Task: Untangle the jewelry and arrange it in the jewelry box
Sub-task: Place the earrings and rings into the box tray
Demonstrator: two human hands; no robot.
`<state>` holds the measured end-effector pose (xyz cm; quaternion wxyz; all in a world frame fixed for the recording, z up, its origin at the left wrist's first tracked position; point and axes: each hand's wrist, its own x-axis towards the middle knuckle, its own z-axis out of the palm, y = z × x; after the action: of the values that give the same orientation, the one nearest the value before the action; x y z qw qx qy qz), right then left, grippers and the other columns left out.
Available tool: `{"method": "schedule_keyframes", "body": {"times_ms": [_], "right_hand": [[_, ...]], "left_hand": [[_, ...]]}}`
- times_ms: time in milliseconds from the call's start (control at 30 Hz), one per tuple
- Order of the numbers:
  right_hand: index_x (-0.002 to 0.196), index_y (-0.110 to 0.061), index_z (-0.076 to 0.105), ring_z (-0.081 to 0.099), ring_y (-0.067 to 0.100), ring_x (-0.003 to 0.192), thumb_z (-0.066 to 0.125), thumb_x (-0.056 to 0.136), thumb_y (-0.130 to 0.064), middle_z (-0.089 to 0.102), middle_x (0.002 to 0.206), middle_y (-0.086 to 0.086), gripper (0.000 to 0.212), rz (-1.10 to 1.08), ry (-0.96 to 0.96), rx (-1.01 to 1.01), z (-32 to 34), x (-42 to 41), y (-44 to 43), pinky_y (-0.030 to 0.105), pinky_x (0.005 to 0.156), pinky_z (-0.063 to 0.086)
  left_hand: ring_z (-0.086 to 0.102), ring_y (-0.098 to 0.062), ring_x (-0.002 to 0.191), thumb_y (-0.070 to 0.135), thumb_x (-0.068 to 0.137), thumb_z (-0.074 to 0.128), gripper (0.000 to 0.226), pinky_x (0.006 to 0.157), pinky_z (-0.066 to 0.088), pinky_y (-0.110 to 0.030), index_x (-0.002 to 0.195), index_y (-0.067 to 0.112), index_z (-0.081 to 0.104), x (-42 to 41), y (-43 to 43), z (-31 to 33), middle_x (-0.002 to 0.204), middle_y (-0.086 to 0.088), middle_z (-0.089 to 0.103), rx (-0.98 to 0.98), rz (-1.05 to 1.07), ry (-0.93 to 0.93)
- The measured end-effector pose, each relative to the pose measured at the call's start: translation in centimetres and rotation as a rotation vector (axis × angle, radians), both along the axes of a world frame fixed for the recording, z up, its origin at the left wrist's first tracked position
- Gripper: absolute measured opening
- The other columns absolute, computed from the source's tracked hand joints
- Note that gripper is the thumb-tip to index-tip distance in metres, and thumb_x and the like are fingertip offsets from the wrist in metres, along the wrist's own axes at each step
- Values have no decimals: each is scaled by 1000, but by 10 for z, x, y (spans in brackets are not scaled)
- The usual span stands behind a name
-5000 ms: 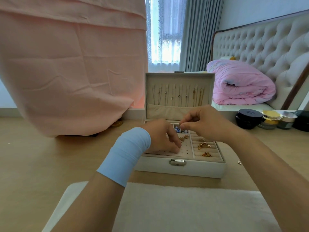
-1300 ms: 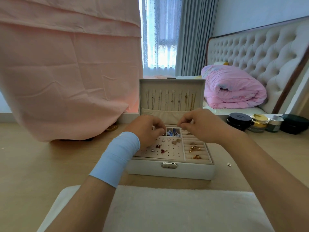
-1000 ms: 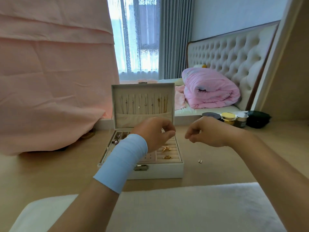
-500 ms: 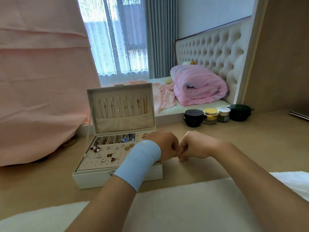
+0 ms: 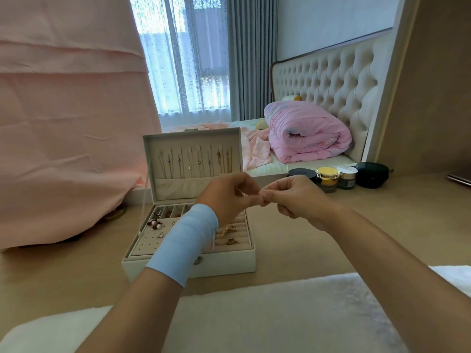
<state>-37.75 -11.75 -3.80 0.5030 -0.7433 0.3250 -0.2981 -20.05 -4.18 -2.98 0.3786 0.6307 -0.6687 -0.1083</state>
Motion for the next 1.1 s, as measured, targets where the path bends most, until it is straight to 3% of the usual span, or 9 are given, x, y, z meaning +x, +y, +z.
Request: {"method": "schedule_keyframes", "body": {"times_ms": [167, 300, 467, 567, 733, 900, 1000, 1100], "right_hand": [[96, -12, 77, 42, 13, 50, 72, 91, -24, 75, 83, 7, 14, -16, -165, 86, 12, 33, 17, 22, 45, 31], [104, -16, 77, 47, 9, 51, 67, 96, -27, 76, 88, 4, 17, 60, -136, 90, 18, 62, 32, 20, 46, 37], [110, -15, 77, 54, 0, 53, 73, 89, -10, 69, 68, -10, 22, 176, -137, -21, 16, 94, 52, 14, 50, 43], [105, -16, 79, 60, -8, 57, 78, 86, -14, 72, 73, -12, 19, 81, -160, -146, 15, 116, 60, 11, 55, 45], [95, -14, 80, 61, -7, 58, 80, 83, -12, 72, 71, -12, 11, 35, -202, -258, 17, 140, 68, 11, 58, 47], [100, -6, 75, 58, -1, 48, 77, 85, -8, 74, 80, -1, 15, 87, -277, -165, 18, 149, 72, 10, 49, 44], [102, -6, 70, 50, 9, 44, 75, 86, -6, 72, 76, 0, 16, 130, -313, -38, 15, 153, 72, 19, 41, 42], [99, -8, 74, 49, 11, 45, 74, 87, -9, 69, 67, -2, 12, 142, -266, -34, 11, 155, 71, 19, 41, 41]], "left_hand": [[66, -5, 81, 25, 80, 77, 12, 80, 57, -23, 91, 27, 72, 27, 19, 12, 84, 14, 71, -145, 0, 65], [65, -4, 81, 24, 82, 74, 8, 80, 55, -23, 89, 27, 71, 57, 38, 11, 85, 12, 70, -159, 66, 77], [59, 5, 65, 24, 81, 76, 5, 63, 45, -7, 82, 23, 71, 86, 63, 11, 72, 11, 68, -142, 168, 161], [59, 4, 62, 24, 82, 75, 4, 63, 46, -11, 82, 21, 73, 99, 75, 11, 68, 11, 69, -147, 169, 259], [59, 0, 62, 21, 84, 73, 2, 64, 48, -17, 84, 22, 73, 119, 85, 11, 67, 12, 69, -131, 129, 329], [60, -2, 63, 10, 90, 66, 12, 59, 48, -13, 96, 20, 69, 134, 89, 13, 71, 11, 71, -115, 59, 357], [58, 1, 65, 11, 89, 68, 17, 59, 45, -10, 90, 28, 72, 137, 87, 11, 70, 16, 69, -105, 63, 298], [59, -7, 69, 17, 89, 69, 16, 62, 46, -16, 86, 33, 70, 143, 83, 6, 74, 12, 69, -88, 95, 257]]}}
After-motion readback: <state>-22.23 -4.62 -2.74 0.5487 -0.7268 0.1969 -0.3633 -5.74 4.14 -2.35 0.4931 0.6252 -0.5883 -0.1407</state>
